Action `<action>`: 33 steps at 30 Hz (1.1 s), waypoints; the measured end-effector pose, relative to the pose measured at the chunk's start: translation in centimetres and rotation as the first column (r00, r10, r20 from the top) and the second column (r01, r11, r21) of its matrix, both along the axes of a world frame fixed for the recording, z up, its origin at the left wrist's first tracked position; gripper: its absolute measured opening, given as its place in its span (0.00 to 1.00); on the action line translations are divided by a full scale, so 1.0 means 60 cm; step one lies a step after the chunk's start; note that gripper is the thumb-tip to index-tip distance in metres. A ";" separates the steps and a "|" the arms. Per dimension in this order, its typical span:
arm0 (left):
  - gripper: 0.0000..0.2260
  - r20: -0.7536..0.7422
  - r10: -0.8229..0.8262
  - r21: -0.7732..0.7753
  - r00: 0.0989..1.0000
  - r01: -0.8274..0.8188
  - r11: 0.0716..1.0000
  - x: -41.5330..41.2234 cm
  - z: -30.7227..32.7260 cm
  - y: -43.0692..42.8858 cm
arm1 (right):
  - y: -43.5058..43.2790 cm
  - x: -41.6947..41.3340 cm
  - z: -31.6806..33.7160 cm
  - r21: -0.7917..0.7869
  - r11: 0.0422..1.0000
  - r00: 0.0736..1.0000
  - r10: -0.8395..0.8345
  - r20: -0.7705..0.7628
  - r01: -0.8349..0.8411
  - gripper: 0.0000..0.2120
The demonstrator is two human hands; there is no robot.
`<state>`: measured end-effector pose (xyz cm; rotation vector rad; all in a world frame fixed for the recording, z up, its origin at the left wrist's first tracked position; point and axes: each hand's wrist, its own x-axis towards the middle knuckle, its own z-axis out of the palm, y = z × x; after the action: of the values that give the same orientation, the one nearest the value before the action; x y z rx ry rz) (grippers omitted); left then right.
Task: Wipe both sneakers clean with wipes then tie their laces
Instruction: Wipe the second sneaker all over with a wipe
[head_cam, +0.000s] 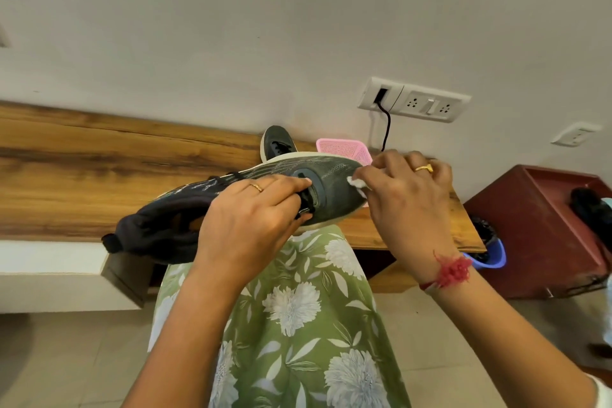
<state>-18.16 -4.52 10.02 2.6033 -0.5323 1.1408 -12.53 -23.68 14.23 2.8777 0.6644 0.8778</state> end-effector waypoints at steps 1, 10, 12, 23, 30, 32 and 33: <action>0.08 -0.012 0.004 -0.008 1.000 -0.004 1.000 0.002 0.000 0.000 | 0.001 0.001 0.000 0.031 0.999 1.000 -0.013 -0.010 0.014 0.08; 0.12 -0.062 0.007 -0.041 0.998 -0.010 0.999 0.002 0.000 0.003 | 0.019 -0.001 -0.021 0.120 0.993 0.999 0.010 -0.052 -0.004 0.07; 0.12 -0.073 0.000 -0.044 0.997 -0.003 0.999 0.002 -0.001 -0.001 | 0.013 0.015 -0.016 0.138 0.987 0.997 -0.078 -0.027 0.081 0.07; 0.14 -0.089 0.040 -0.063 0.995 -0.046 0.997 0.000 -0.002 0.001 | 0.029 0.020 -0.037 0.159 0.985 0.996 -0.063 -0.063 0.073 0.05; 0.16 -0.170 0.079 -0.157 0.982 -0.106 0.982 0.004 -0.010 0.010 | 0.050 0.001 -0.037 0.327 0.944 0.946 0.151 -0.286 -0.051 0.07; 0.16 -0.164 0.079 -0.125 0.983 -0.100 0.987 0.003 -0.006 0.011 | 0.052 -0.001 -0.045 0.256 0.964 0.966 0.128 -0.226 -0.067 0.04; 0.16 -0.161 0.079 -0.106 0.984 -0.097 0.990 0.002 -0.004 0.010 | 0.051 0.007 -0.048 0.217 0.975 0.979 0.081 -0.188 -0.039 0.04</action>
<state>-18.03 -3.91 9.79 2.6111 -0.3121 0.9517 -12.13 -20.62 11.35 3.1831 0.7190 0.7174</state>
